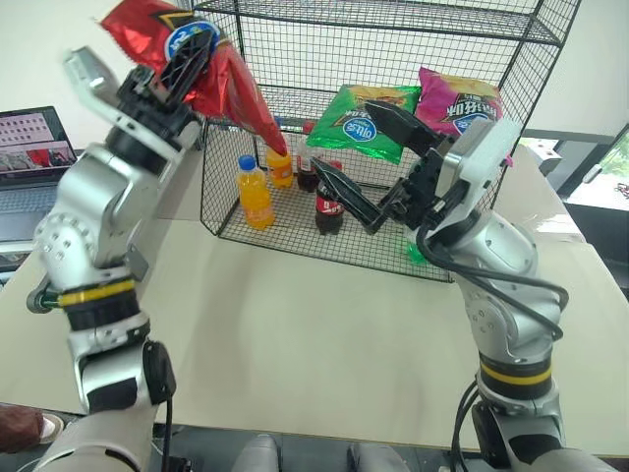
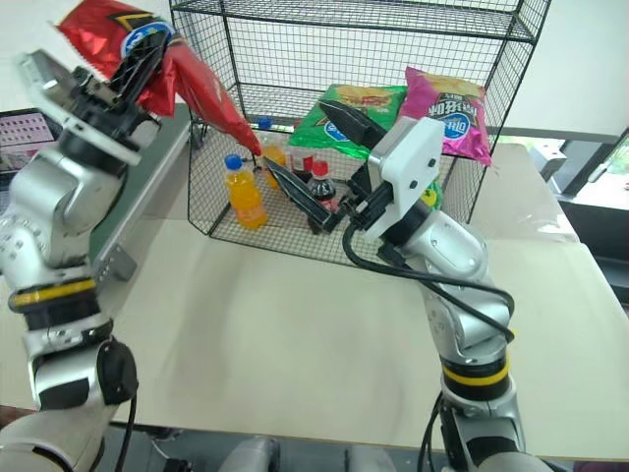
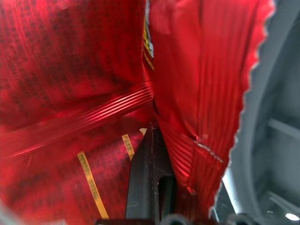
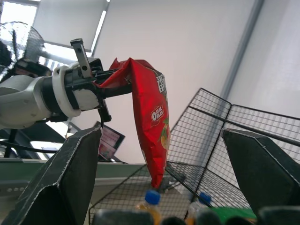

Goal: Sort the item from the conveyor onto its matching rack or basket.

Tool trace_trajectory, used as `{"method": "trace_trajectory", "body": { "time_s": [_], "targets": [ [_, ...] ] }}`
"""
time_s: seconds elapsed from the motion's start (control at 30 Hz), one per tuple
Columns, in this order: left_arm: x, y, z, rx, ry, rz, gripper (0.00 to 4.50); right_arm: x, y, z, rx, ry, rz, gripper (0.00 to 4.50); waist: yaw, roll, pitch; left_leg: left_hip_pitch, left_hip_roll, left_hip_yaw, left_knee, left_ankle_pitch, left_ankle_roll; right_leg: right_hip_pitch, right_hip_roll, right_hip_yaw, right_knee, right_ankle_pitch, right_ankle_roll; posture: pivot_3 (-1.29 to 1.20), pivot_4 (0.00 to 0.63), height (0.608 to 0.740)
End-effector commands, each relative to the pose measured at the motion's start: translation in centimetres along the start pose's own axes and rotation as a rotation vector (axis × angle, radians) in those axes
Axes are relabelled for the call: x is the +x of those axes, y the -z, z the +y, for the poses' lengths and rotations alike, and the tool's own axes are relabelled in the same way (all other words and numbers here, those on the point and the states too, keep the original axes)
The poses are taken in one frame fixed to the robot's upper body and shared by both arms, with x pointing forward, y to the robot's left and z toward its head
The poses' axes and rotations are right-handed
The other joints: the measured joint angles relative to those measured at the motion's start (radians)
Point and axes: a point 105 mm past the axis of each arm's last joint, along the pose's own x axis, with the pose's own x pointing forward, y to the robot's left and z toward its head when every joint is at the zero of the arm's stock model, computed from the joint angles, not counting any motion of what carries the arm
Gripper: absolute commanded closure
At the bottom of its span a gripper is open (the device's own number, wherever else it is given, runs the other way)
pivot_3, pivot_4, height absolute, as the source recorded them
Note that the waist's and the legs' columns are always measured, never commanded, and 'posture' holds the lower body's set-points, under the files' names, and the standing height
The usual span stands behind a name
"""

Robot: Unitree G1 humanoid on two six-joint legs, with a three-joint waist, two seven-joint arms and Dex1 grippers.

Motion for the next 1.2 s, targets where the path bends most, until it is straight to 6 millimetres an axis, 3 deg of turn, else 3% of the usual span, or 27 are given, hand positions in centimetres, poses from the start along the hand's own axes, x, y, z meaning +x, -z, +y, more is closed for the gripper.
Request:
{"method": "trace_trajectory", "body": {
  "time_s": [0.03,0.27,0.43,0.57,0.83,0.97,1.2],
  "targets": [
    [1.8,0.0,0.3,0.005,0.08,0.01,4.48,-0.5,-1.6,-0.5,-0.053,0.054,-0.031,0.0,-0.002,0.0,0.0,0.0,0.0,0.0,0.0,0.0,-0.001,-0.001,0.0,0.0,0.0,0.0,0.0,0.0,0.15,0.738],
    [4.1,0.0,1.5,-0.038,0.146,-0.023,4.48,-0.8,-1.8,-0.4,-0.054,0.086,-0.02,0.0,-0.002,0.0,0.0,-0.004,0.0,-0.002,-0.001,0.001,-0.001,-0.002,0.0,-0.002,-0.001,0.0,0.001,0.0,0.15,0.738],
    [2.0,-0.7,6.2,-0.109,0.027,-0.117,4.48,-0.8,-1.7,-0.3,-0.046,0.097,-0.013,0.0,-0.008,0.002,0.0,-0.003,0.0,-0.002,-0.001,0.001,0.0,-0.002,0.0,-0.002,0.0,-0.003,0.005,0.0,0.15,0.738],
    [0.7,-0.6,8.7,-0.127,-0.063,-0.157,4.48,-0.7,-1.6,-0.1,-0.032,0.098,-0.009,0.0,-0.009,0.002,0.0,-0.004,0.0,-0.003,0.0,0.001,0.0,-0.002,0.0,-0.003,0.001,-0.003,0.006,0.0,0.15,0.738],
    [-0.1,-0.4,10.4,-0.133,-0.212,-0.201,4.48,-0.5,-1.3,-0.2,-0.023,0.084,0.005,0.0,0.001,0.002,0.0,-0.006,0.0,-0.004,0.001,0.002,0.0,-0.002,-0.001,-0.004,0.0,-0.002,0.006,0.0,0.15,0.738],
    [1.2,0.7,10.1,-0.138,-0.226,-0.203,4.48,-0.3,-0.4,-0.6,-0.031,0.122,0.056,0.0,0.004,0.002,0.0,-0.007,0.0,-0.005,0.001,0.002,0.0,-0.002,-0.001,-0.005,0.0,-0.001,0.005,0.0,0.15,0.738],
    [4.3,1.7,11.6,-0.152,-0.331,-0.283,4.48,0.3,0.2,-0.6,-0.046,0.161,0.103,0.0,0.003,0.002,0.0,-0.007,-0.001,-0.005,0.001,0.003,0.0,-0.002,-0.001,-0.005,0.0,0.001,0.002,0.0,0.15,0.738]
  ]
}}
